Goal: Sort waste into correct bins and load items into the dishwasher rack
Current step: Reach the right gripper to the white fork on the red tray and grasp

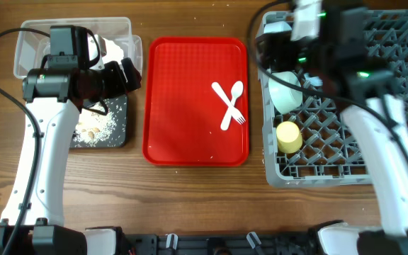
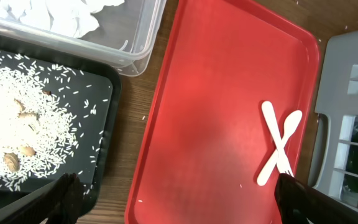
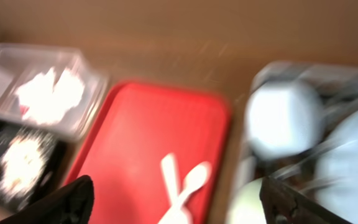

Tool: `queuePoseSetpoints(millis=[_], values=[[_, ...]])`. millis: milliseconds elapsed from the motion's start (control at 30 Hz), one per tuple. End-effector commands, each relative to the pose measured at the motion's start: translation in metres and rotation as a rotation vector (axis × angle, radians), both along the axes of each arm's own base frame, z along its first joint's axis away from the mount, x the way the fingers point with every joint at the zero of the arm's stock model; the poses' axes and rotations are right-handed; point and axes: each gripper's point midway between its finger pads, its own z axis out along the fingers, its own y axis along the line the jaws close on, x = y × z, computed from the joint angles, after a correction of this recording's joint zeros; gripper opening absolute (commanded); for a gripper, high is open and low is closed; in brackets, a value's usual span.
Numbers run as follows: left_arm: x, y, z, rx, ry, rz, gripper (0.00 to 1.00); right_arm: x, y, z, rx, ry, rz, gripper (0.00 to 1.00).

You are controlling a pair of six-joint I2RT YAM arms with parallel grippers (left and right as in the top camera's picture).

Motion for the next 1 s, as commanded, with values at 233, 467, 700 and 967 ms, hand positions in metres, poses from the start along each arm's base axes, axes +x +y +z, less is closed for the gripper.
queuePoseSetpoints(millis=[233, 467, 700, 967], values=[[0.002, 0.002, 0.004, -0.003, -0.012, 0.009, 1.00, -0.024, 0.075, -0.197, -0.402, 0.382, 0.199, 0.77], [0.002, 0.002, 0.004, -0.003, -0.012, 0.009, 1.00, -0.027, 0.078, -0.257, -0.539, 0.433, 0.371, 0.73], [0.002, 0.002, 0.004, -0.003, -0.012, 0.009, 1.00, -0.010, 0.082, -0.288, -0.562, 0.401, 0.404, 0.72], [0.002, 0.002, 0.004, -0.003, -0.012, 0.009, 1.00, -0.027, 0.073, -0.312, -0.560, 0.506, 0.392, 0.24]])
